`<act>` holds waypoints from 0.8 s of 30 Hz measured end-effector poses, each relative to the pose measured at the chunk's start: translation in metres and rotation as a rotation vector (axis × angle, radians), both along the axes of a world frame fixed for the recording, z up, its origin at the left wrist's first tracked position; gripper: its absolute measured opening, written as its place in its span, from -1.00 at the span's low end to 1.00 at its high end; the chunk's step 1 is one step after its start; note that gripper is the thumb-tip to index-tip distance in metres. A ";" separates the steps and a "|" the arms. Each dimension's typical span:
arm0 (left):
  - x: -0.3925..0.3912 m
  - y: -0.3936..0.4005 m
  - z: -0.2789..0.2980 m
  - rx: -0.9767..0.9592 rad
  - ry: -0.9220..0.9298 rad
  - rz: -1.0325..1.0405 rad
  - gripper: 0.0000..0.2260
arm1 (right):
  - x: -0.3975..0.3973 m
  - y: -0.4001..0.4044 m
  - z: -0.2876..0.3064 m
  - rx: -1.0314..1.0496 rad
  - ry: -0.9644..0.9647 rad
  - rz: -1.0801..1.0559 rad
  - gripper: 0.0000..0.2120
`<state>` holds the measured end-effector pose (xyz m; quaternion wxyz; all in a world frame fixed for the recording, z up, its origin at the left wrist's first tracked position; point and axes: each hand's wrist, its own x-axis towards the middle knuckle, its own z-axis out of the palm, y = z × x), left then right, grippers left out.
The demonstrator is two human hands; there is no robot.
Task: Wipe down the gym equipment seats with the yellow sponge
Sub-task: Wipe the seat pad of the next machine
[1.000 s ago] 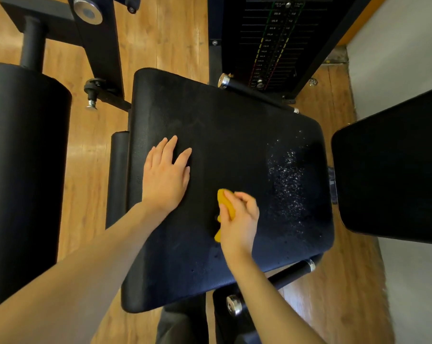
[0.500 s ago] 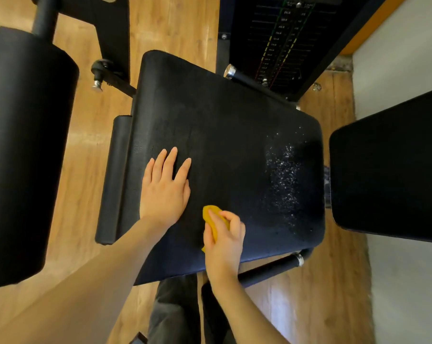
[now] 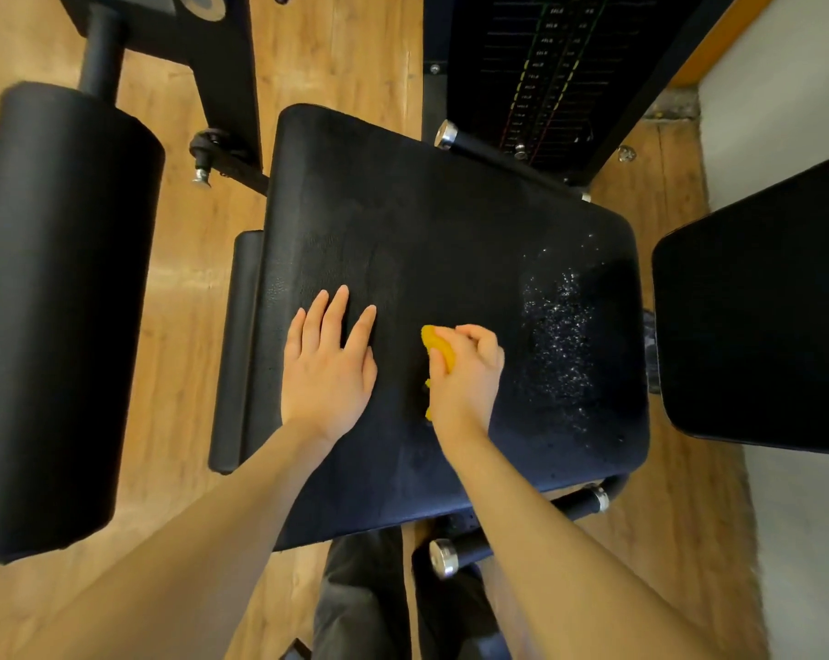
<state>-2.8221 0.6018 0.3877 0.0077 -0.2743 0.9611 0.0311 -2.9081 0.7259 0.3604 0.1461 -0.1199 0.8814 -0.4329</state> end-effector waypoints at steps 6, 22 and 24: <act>0.001 0.000 -0.001 -0.017 -0.001 -0.004 -0.60 | 0.037 0.035 -0.002 0.047 0.064 0.034 -0.73; 0.000 0.000 -0.002 -0.034 -0.004 -0.007 -0.59 | 0.017 0.032 -0.015 -0.008 0.057 -0.045 -0.77; 0.000 0.000 -0.003 -0.034 -0.003 -0.003 -0.60 | 0.000 0.021 -0.019 -0.023 0.038 -0.069 -0.79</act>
